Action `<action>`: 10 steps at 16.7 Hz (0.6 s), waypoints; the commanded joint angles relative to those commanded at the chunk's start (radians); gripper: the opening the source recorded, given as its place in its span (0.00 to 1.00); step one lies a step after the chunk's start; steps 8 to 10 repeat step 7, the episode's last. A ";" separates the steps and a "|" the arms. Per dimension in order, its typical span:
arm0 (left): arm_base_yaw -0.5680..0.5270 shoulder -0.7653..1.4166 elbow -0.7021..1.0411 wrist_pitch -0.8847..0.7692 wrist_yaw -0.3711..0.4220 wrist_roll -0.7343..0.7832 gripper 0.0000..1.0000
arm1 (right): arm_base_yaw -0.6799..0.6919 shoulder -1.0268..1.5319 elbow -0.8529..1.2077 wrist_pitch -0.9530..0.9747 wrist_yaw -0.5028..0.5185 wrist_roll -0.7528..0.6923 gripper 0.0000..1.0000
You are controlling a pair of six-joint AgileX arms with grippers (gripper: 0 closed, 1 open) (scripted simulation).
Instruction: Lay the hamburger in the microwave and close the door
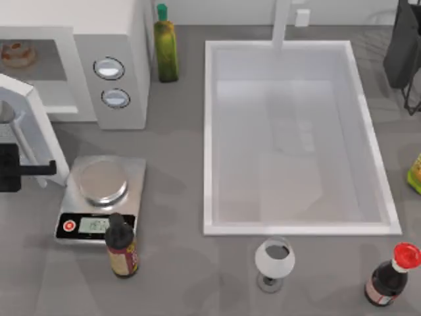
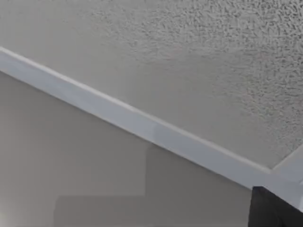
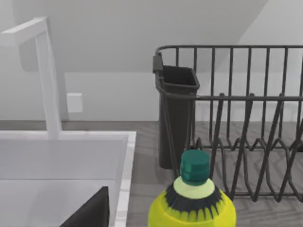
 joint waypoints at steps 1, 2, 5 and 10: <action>0.002 0.050 0.029 0.018 0.001 -0.001 0.00 | 0.000 0.000 0.000 0.000 0.000 0.000 1.00; 0.004 0.095 0.056 0.033 0.003 -0.002 0.00 | 0.000 0.000 0.000 0.000 0.000 0.000 1.00; 0.007 0.192 0.107 0.057 0.017 -0.005 0.00 | 0.000 0.000 0.000 0.000 0.000 0.000 1.00; 0.006 0.213 0.115 0.059 0.023 -0.006 0.00 | 0.000 0.000 0.000 0.000 0.000 0.000 1.00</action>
